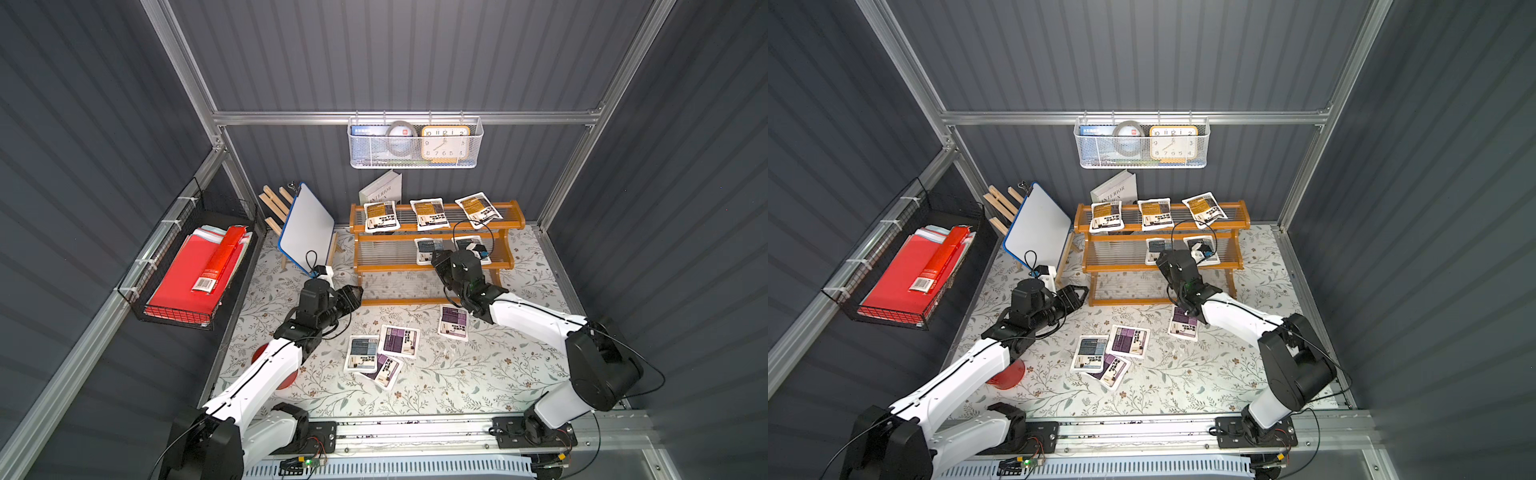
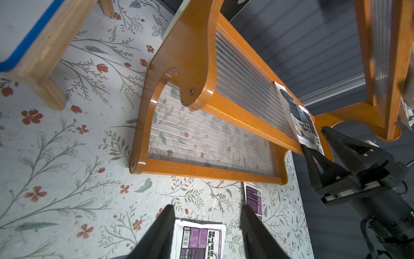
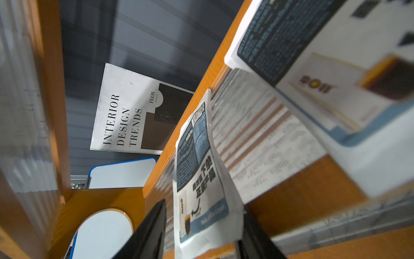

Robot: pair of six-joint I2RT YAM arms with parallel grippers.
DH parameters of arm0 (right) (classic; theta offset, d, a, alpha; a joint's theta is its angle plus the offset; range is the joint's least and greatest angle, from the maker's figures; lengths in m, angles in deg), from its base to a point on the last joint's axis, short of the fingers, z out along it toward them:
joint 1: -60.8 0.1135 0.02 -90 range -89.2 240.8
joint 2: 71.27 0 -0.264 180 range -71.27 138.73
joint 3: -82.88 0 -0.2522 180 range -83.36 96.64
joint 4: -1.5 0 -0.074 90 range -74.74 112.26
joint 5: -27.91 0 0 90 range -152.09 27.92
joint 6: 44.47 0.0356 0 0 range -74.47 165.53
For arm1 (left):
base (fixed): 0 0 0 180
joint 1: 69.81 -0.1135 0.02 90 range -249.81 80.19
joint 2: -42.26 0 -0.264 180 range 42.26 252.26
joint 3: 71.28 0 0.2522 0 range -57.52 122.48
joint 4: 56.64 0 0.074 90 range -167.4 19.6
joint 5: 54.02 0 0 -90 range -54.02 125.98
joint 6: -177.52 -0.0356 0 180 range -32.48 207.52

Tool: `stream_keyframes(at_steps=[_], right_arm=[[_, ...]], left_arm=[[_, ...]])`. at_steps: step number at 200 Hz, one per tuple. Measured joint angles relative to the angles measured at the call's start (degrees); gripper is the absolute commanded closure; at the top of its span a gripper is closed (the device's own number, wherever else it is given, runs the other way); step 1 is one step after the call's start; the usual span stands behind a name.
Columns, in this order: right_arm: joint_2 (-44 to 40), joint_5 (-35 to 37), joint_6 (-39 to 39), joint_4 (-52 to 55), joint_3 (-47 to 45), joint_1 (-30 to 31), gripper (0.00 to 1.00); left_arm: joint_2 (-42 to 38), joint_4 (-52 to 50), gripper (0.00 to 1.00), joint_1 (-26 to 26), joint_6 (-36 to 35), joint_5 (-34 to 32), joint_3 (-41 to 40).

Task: Place the bagged coffee beans on the shelf by color
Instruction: Place the bagged coffee beans on the shelf, then pick up the bagged coffee beans at the center of the board.

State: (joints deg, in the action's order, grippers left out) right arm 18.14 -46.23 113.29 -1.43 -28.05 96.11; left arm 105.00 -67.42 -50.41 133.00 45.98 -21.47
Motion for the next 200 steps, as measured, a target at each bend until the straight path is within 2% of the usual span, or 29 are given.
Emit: stream_keyframes(at_steps=[53,104,120,140,161,200], right_arm=[[-5.0,-5.1,-5.2,2.2,-5.5,0.2,0.47],[-6.6,-12.4,-15.5,3.4,-8.7,0.3,0.49],[-6.9,-17.6,-19.5,3.5,-8.5,0.2,0.5],[-5.2,-28.2,-24.4,4.7,-6.3,0.5,0.52],[-0.7,-38.5,-29.9,8.2,-2.2,2.6,0.52],[7.9,-50.9,-38.7,16.5,2.1,6.6,0.54]], left_arm=[[0.1,-0.6,0.48,0.0,-0.4,-0.2,-1.2],[1.0,-0.7,0.47,0.0,-0.4,-0.2,-2.0],[1.4,-1.2,0.48,0.0,-0.8,-0.3,-2.0],[2.6,-3.8,0.47,0.0,-1.7,-0.7,-2.0],[4.6,-8.2,0.48,0.0,-2.8,-1.0,-2.0],[7.3,-17.8,0.49,0.0,-5.2,-0.4,-2.0]])
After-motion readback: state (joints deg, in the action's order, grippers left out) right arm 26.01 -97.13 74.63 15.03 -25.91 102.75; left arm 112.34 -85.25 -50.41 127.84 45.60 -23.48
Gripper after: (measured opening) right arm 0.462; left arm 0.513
